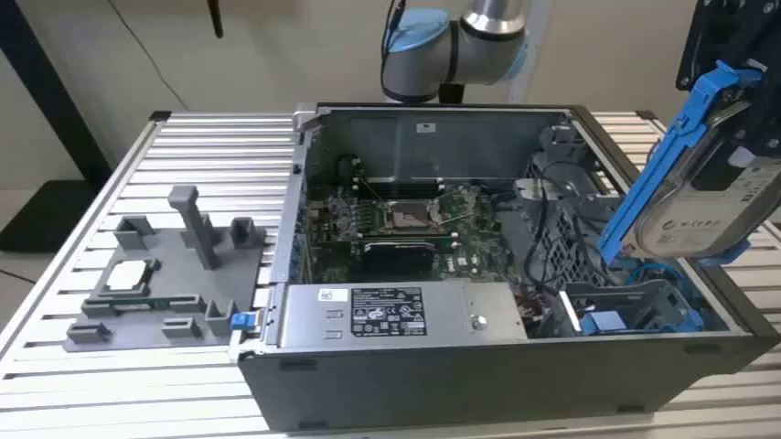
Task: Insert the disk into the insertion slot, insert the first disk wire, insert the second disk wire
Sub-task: 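Insert the disk into the insertion slot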
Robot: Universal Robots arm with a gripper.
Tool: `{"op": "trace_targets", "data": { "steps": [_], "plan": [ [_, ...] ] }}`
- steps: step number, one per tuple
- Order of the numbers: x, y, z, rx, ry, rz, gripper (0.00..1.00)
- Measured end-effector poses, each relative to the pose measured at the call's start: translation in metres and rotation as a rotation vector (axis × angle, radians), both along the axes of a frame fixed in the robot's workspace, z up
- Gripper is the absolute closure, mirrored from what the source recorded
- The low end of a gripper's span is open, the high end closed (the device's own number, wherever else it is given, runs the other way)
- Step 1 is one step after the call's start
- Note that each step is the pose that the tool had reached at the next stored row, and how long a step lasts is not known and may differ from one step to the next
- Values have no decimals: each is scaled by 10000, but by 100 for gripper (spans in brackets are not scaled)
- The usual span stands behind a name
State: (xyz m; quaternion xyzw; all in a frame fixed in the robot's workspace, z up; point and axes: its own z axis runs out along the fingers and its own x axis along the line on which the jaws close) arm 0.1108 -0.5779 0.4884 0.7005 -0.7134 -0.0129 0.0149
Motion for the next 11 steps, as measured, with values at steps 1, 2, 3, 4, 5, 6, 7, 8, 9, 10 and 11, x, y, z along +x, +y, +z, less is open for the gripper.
{"op": "trace_targets", "data": {
  "steps": [1,2,3,4,5,6,7,8,9,10,11],
  "plan": [
    [0,0,0,0,0,0,100],
    [0,0,0,0,0,0,100],
    [0,0,0,0,0,0,100],
    [0,0,0,0,0,0,100],
    [0,0,-1,-1,1,0,100],
    [0,0,-5,-2,1,0,100],
    [0,1,-11,-1,0,0,100],
    [0,0,-18,-1,-1,1,100],
    [0,0,-26,0,-2,0,100],
    [0,0,-32,-1,-2,0,100],
    [0,0,-38,0,-2,1,100]
  ]
}}
